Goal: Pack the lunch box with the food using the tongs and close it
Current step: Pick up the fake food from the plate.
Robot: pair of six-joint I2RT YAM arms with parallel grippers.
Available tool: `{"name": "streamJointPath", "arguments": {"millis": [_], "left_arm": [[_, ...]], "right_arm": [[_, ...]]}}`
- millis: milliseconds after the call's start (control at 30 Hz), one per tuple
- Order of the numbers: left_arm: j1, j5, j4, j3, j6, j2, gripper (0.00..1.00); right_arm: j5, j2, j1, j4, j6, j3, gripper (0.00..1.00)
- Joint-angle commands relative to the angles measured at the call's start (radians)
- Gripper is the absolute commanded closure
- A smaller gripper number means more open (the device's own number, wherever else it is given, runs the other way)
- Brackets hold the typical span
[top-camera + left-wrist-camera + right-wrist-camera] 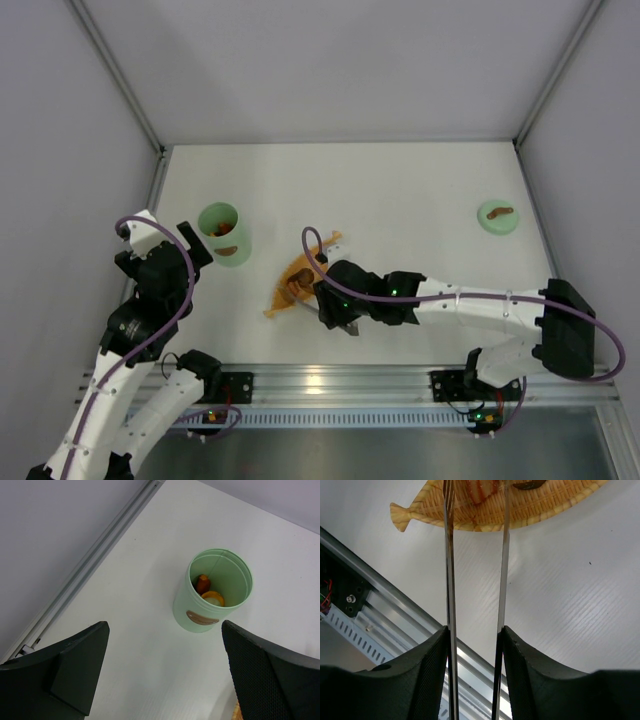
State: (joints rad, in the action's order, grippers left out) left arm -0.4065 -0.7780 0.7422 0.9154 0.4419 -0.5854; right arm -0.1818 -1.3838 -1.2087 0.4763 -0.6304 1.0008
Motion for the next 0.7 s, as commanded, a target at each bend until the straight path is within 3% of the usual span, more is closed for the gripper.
{"name": "streamJointPath", "arguments": {"millis": [0, 500, 667], "left_arm": [[0.001, -0.012, -0.014, -0.009, -0.012, -0.002, 0.01], [0.001, -0.012, -0.015, -0.010, -0.012, -0.007, 0.01], [0.001, -0.010, -0.015, -0.009, -0.014, -0.007, 0.01]], "right_arm": [[-0.012, 0.000, -0.011, -0.090, -0.006, -0.001, 0.56], [0.018, -0.043, 0.021, -0.116, -0.002, -0.001, 0.61], [0.021, -0.041, 0.021, -0.113, 0.000, 0.007, 0.68]]}}
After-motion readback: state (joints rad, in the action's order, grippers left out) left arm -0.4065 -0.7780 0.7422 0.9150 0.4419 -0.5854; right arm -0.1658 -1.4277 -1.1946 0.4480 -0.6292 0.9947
